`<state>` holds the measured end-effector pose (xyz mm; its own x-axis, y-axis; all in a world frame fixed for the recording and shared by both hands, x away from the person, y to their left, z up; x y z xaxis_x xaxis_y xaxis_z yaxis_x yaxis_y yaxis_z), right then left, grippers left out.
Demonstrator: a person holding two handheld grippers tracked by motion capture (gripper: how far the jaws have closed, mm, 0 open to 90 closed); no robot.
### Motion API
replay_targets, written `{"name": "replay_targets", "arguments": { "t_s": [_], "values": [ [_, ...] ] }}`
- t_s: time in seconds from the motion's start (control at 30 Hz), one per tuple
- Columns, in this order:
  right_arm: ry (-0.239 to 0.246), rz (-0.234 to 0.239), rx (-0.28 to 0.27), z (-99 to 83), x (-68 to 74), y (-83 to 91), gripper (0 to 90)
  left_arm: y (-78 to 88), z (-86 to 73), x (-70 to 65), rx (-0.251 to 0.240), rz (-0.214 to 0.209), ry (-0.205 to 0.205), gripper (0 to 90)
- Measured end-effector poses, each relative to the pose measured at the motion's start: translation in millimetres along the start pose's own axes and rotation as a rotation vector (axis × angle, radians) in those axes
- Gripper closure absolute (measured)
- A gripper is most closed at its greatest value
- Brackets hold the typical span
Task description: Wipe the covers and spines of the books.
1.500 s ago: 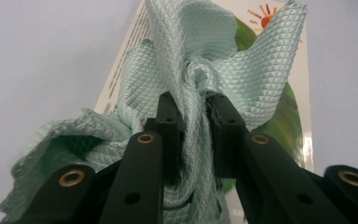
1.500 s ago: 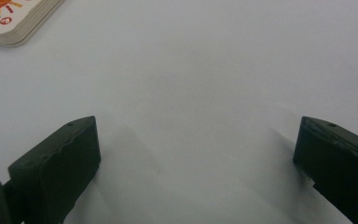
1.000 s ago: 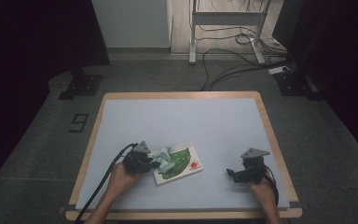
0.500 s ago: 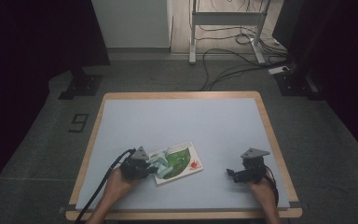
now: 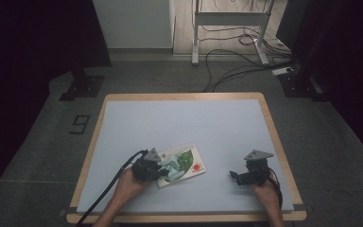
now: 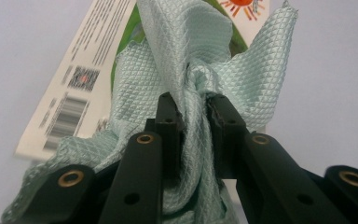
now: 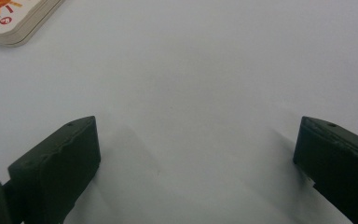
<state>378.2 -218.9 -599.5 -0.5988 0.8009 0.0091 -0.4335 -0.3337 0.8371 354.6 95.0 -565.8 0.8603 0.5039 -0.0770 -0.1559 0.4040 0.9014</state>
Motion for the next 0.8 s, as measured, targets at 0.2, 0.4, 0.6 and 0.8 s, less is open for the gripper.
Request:
{"name": "replay_targets", "arguments": {
  "t_s": [0.2, 0.4, 0.6, 0.8],
  "values": [
    [0.0, 0.0, 0.0, 0.0, -0.1, 0.0, 0.0, -8.9, 16.1, -4.6, -0.002, -0.013, -0.021, 75.7],
    [0.0, 0.0, 0.0, 0.0, 0.0, 0.0, 0.0, -19.1, 34.7, -7.7, -0.001, -0.035, -0.034, 75.7],
    [0.0, 0.0, 0.0, 0.0, -0.1, 0.0, 0.0, -27.4, 50.5, -9.3, 0.001, -0.045, -0.039, 75.7],
    [0.0, 0.001, 0.0, 0.0, -0.1, 0.0, 0.0, -34.6, 64.5, -10.9, 0.002, -0.043, -0.044, 75.1]
  ]
}}
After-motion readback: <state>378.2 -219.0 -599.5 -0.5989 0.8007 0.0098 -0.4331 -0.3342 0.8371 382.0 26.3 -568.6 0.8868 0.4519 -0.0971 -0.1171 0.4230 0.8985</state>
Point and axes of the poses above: each handheld gripper's, and its own axes: y roughly backward along the jaws, z roughly out of its top, x roughly to its left, the point moved 9 cm from there along -y, roughly forward along the jaws, and after that the axes turned 13 degrees about x, right-handed, at the moved point
